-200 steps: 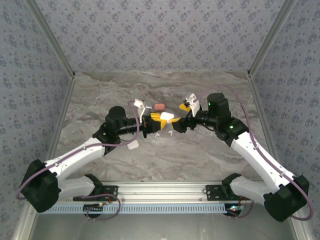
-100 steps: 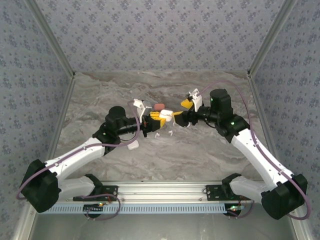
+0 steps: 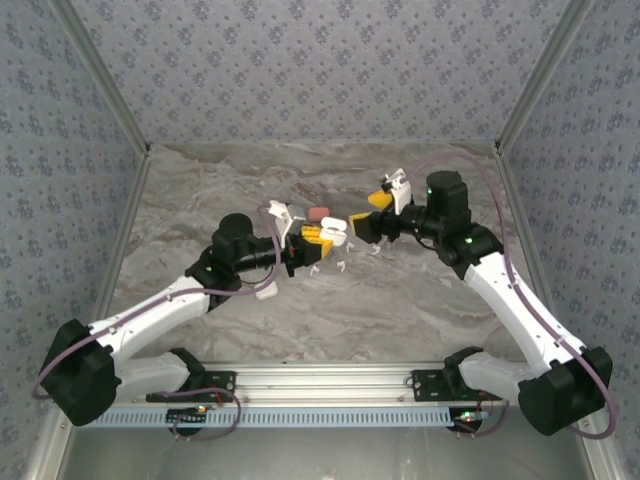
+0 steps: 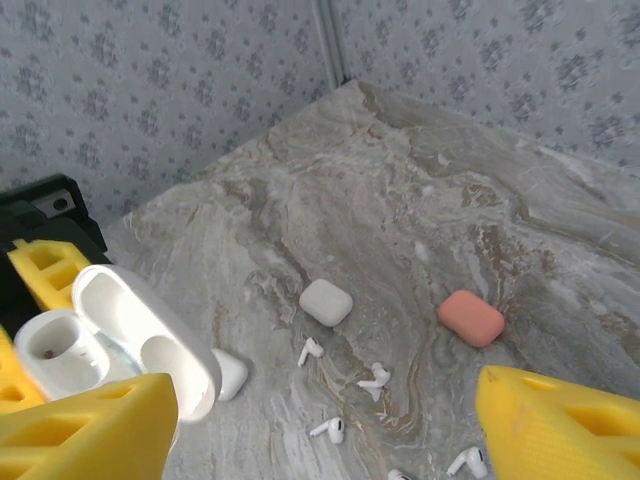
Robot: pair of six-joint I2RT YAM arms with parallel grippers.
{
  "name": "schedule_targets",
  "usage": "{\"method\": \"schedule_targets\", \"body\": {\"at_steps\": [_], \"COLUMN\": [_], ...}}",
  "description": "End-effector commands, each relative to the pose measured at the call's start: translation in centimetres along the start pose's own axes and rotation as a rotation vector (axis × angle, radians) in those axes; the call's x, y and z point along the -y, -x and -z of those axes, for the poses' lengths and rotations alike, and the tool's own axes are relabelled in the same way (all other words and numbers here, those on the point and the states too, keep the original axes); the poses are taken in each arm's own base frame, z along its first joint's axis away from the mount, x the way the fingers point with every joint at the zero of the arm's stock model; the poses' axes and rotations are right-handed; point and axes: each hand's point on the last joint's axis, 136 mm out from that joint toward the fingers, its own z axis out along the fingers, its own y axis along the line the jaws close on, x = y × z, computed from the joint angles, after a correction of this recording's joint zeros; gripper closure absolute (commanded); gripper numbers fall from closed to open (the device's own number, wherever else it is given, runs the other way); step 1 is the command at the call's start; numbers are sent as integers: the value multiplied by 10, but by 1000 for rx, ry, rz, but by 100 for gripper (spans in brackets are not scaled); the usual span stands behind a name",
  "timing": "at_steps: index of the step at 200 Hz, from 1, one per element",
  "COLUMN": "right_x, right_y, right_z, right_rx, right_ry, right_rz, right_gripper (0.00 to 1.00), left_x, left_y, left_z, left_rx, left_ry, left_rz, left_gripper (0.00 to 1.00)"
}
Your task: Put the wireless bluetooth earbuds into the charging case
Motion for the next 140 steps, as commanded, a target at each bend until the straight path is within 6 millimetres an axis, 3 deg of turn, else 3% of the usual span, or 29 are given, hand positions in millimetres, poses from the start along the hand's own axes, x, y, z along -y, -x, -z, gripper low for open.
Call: {"method": "schedule_targets", "body": {"at_steps": [1, 26, 78, 106, 140], "right_x": [-2, 18, 49, 48, 28], "right_y": [7, -19, -98, -132, -159], "right_z": [14, 6, -34, -61, -99], "right_rx": [33, -51, -324, -431, -502], "right_ry": [11, -56, -154, -153, -63], "right_rz": [-50, -133, -290, -301, -276], "right_gripper": [20, 20, 36, 39, 42], "left_x": [-2, -5, -1, 4, 15], "left_y": [11, 9, 8, 12, 18], "left_z": [10, 20, 40, 49, 61], "left_rx": [50, 58, 70, 89, 117], "left_ry": [62, 106, 149, 150, 137], "left_rz": [-56, -71, -97, -111, -120], "left_gripper": [100, 100, 100, 100, 100]}}
